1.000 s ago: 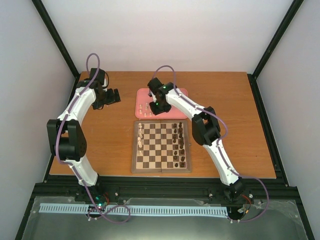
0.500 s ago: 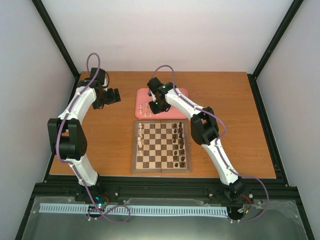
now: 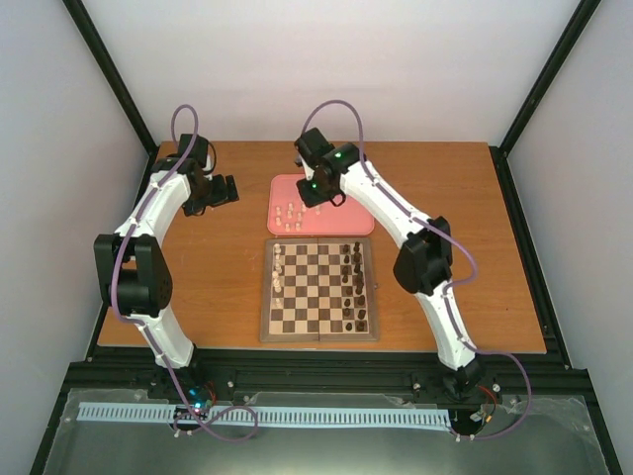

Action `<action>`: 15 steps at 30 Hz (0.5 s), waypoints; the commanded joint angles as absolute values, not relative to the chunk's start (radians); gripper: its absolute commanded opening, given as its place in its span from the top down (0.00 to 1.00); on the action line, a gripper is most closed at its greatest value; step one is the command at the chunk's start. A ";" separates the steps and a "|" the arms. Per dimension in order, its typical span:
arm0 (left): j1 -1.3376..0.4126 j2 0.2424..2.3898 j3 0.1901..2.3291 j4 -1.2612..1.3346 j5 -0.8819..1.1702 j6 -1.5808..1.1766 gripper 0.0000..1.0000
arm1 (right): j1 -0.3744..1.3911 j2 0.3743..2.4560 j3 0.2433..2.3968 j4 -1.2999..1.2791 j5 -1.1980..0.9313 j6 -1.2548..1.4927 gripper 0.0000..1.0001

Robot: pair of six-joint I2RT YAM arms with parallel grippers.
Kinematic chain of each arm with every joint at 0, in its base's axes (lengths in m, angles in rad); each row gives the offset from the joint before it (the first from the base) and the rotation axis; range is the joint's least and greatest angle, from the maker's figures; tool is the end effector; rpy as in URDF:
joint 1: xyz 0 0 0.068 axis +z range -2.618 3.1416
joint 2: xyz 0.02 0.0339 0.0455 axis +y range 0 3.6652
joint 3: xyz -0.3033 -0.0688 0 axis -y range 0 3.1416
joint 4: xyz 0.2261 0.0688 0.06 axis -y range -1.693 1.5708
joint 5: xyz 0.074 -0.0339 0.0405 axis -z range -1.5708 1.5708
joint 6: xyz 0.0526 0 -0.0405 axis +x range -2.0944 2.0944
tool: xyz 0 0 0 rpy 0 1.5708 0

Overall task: Set up the chess pieces on the board
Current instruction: Pick up the chess piece from the storage box, then place the chess piece on the chessboard.

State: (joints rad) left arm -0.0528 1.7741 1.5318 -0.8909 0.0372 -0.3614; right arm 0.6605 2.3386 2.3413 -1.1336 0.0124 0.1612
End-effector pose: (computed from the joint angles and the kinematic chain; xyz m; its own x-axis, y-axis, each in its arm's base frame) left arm 0.3681 -0.0214 0.2999 -0.8703 -0.3078 -0.3845 -0.2558 0.9496 -0.1813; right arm 0.4035 0.3127 0.2778 -0.8030 -0.4207 -0.4221 -0.4867 0.8717 0.0573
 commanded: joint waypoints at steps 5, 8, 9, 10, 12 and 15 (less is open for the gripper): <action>-0.061 1.765 1.589 -0.911 0.019 -0.342 0.00 | 0.874 2.064 2.212 -1.234 0.047 0.196 0.97; -0.060 1.763 1.596 -0.907 0.023 -0.343 0.00 | 0.963 1.990 2.094 -1.220 0.043 0.247 0.97; -0.061 1.762 1.599 -0.907 0.023 -0.344 0.00 | 0.992 1.969 2.064 -1.221 0.049 0.265 0.97; -0.061 1.761 1.603 -0.907 0.022 -0.343 0.00 | 1.020 1.949 2.036 -1.220 0.055 0.283 0.97; -0.061 1.755 1.605 -0.904 0.019 -0.343 0.00 | 1.068 1.913 1.975 -1.205 0.058 0.324 0.97; -0.062 1.742 1.597 -0.898 0.016 -0.344 0.00 | 1.135 1.875 1.882 -1.163 0.057 0.382 0.97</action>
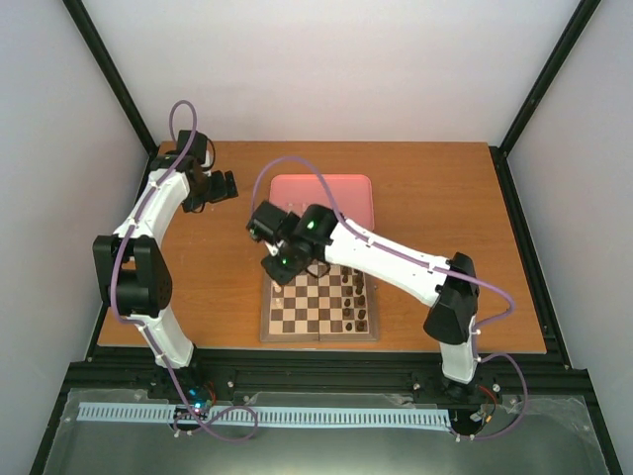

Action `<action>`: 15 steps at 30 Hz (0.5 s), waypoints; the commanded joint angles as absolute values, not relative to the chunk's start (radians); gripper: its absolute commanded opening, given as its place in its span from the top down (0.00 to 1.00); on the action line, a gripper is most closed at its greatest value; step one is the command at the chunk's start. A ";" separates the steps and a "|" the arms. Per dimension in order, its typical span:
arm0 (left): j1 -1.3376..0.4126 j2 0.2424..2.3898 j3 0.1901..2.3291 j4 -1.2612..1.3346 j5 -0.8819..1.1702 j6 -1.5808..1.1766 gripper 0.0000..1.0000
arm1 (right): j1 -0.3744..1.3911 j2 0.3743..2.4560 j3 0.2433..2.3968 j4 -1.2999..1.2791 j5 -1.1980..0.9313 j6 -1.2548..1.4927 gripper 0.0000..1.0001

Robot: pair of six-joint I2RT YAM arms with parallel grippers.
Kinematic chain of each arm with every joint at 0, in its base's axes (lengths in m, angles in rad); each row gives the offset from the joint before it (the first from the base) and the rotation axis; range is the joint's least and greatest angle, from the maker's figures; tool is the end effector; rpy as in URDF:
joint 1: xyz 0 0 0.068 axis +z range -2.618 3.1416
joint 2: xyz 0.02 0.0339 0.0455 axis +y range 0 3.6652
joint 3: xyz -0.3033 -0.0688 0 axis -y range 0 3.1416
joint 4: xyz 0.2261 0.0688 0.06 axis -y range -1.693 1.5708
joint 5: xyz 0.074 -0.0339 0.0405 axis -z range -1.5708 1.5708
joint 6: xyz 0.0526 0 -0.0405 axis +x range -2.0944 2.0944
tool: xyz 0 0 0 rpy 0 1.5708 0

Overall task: Set up the chess pieces on the board
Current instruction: Place the chess piece on the chessboard.

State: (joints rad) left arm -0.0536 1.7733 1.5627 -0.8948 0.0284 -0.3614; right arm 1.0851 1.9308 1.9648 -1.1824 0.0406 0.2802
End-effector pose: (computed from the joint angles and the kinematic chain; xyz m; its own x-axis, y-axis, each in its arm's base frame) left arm 0.3708 -0.0214 0.3089 -0.8582 -0.3079 -0.4108 -0.2535 0.9500 -0.1824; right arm 0.1899 0.3551 0.3496 -0.6514 -0.6421 -0.4042 -0.7239 0.6855 0.0778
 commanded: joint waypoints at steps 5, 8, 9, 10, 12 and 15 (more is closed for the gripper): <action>-0.063 1.700 1.547 -0.876 0.020 -0.352 0.00 | 1.227 1.892 1.834 -1.149 0.091 0.404 0.97; -0.062 1.678 1.516 -0.861 0.026 -0.355 0.00 | 1.260 1.913 1.814 -1.130 0.096 0.404 0.97; -0.063 1.673 1.508 -0.860 0.027 -0.355 0.00 | 1.266 1.919 1.805 -1.124 0.096 0.404 0.97; -0.064 1.666 1.501 -0.858 0.026 -0.355 0.00 | 1.269 1.922 1.793 -1.111 0.094 0.404 0.97; -0.063 1.655 1.494 -0.858 0.025 -0.353 0.00 | 1.271 1.922 1.773 -1.088 0.084 0.405 0.97; -0.064 1.646 1.491 -0.855 0.024 -0.354 0.00 | 1.275 1.940 1.759 -1.071 0.069 0.397 0.97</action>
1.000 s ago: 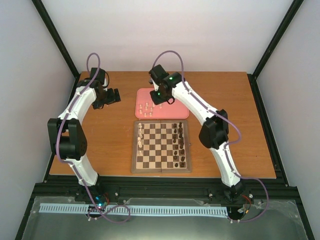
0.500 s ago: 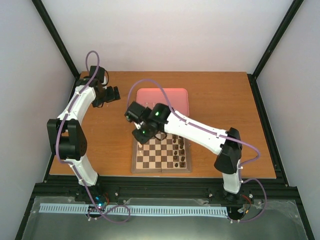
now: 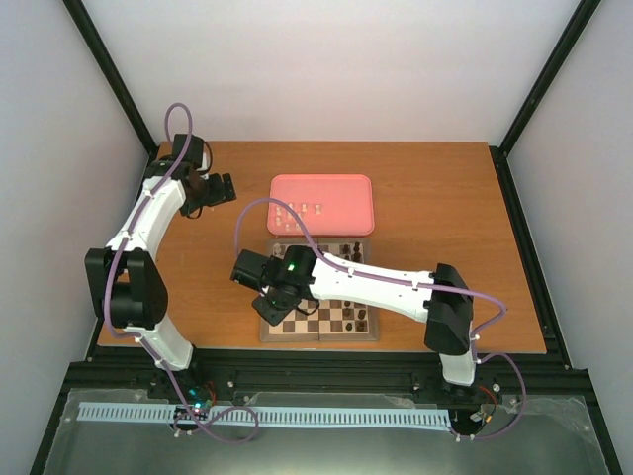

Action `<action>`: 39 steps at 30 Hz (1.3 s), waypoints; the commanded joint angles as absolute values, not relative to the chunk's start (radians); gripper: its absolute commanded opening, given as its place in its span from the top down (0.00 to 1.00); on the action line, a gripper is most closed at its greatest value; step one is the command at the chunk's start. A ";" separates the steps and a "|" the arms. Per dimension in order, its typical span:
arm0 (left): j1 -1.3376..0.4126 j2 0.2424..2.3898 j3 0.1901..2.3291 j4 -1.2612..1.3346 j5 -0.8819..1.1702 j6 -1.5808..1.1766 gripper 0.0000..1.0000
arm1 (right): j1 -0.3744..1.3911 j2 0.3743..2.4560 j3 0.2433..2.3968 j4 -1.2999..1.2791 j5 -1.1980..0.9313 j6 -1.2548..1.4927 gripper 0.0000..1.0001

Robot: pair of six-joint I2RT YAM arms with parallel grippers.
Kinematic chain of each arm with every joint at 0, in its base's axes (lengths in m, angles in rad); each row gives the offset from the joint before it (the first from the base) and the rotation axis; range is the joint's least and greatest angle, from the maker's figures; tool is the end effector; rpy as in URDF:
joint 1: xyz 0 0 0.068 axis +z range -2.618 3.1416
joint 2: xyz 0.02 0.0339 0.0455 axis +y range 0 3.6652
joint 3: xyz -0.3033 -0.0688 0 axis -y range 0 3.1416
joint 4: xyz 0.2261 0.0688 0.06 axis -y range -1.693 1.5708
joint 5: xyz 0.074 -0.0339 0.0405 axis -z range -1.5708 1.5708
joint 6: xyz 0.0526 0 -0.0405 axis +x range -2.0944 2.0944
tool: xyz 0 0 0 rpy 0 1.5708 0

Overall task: Set up the chess pieces on the board
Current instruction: Place the chess piece on the chessboard.

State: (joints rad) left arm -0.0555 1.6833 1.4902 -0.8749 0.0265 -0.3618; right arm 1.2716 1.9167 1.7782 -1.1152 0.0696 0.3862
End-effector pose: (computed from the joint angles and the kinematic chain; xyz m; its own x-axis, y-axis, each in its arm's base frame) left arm 0.3478 -0.0207 0.3195 -0.8424 -0.3076 -0.4425 -0.2459 0.9500 -0.1923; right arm 0.1198 0.3759 0.3069 -0.6161 -0.7225 -0.3137 -0.7716 0.6336 0.0562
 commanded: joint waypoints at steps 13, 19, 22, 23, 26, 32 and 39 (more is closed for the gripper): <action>-0.064 1.658 1.489 -0.843 0.031 -0.359 0.00 | 1.271 2.046 1.767 -1.031 0.034 0.313 0.97; -0.064 1.663 1.492 -0.847 0.026 -0.354 0.00 | 1.248 2.062 1.762 -1.016 0.003 0.293 0.97; -0.064 1.663 1.487 -0.844 0.023 -0.353 0.00 | 1.238 2.063 1.743 -1.007 -0.003 0.287 0.97; -0.063 1.664 1.484 -0.844 0.023 -0.353 0.00 | 1.233 2.063 1.737 -1.003 -0.009 0.286 0.97; -0.064 1.666 1.482 -0.844 0.018 -0.350 0.00 | 1.224 2.063 1.732 -0.997 -0.017 0.279 0.97; -0.063 1.675 1.488 -0.845 0.013 -0.348 0.00 | 1.210 2.064 1.715 -0.987 -0.030 0.265 0.97; -0.064 1.681 1.488 -0.845 0.013 -0.348 0.00 | 1.201 2.072 1.699 -0.966 -0.047 0.251 0.97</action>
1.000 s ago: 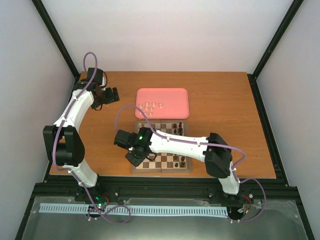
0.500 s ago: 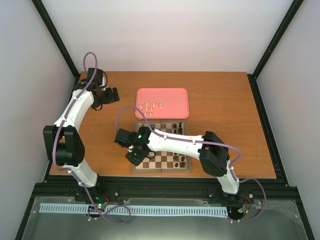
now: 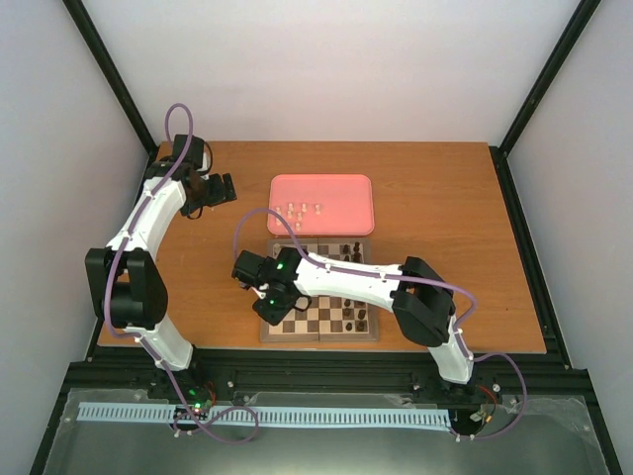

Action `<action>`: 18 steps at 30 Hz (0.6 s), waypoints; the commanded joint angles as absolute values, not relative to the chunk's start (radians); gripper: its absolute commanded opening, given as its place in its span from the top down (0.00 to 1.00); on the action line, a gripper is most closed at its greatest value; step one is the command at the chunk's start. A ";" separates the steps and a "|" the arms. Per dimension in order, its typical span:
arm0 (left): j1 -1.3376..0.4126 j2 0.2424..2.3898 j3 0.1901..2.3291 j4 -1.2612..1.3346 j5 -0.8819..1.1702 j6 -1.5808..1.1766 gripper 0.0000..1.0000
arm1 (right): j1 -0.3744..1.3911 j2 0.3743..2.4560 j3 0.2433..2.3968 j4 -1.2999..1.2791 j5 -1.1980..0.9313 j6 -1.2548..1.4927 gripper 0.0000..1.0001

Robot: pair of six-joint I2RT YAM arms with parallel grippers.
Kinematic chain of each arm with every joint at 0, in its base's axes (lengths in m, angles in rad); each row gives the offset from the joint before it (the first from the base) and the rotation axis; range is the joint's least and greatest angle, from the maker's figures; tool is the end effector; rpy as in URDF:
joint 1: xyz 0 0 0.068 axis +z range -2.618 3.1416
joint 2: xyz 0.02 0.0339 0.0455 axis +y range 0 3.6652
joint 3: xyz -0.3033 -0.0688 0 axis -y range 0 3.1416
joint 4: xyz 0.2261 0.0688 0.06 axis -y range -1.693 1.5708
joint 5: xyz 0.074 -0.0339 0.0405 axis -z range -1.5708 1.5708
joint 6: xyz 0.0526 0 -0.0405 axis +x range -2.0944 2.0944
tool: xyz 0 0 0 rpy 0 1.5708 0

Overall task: Set up the chess pieces on the board
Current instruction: Place the chess piece on the chessboard.

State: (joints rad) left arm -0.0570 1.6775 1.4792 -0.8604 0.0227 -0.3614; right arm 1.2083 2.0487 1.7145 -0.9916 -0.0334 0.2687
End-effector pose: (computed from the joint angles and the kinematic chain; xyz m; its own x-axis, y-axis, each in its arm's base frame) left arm 0.3472 -0.0210 0.3190 -0.8382 -0.3062 -0.4514 -0.2441 0.9506 -0.1918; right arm 0.1485 0.3966 0.2425 -0.5805 -0.7825 -0.2252 -0.8124 0.5752 0.0956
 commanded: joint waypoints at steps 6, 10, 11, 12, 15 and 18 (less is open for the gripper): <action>-0.064 1.682 1.482 -0.844 0.012 -0.347 0.00 | 1.198 2.084 1.700 -0.956 -0.049 0.244 0.97; -0.064 1.681 1.478 -0.842 0.013 -0.348 0.00 | 1.195 2.086 1.695 -0.950 -0.044 0.242 0.97; -0.064 1.681 1.478 -0.842 0.012 -0.348 0.00 | 1.195 2.089 1.697 -0.952 -0.042 0.241 0.97; -0.064 1.681 1.477 -0.842 0.012 -0.346 0.00 | 1.194 2.091 1.698 -0.953 -0.034 0.241 0.97; -0.064 1.683 1.480 -0.841 0.014 -0.348 0.00 | 1.189 2.095 1.698 -0.954 -0.026 0.242 0.96; -0.064 1.686 1.482 -0.842 0.014 -0.347 0.00 | 1.187 2.096 1.702 -0.955 -0.010 0.243 0.96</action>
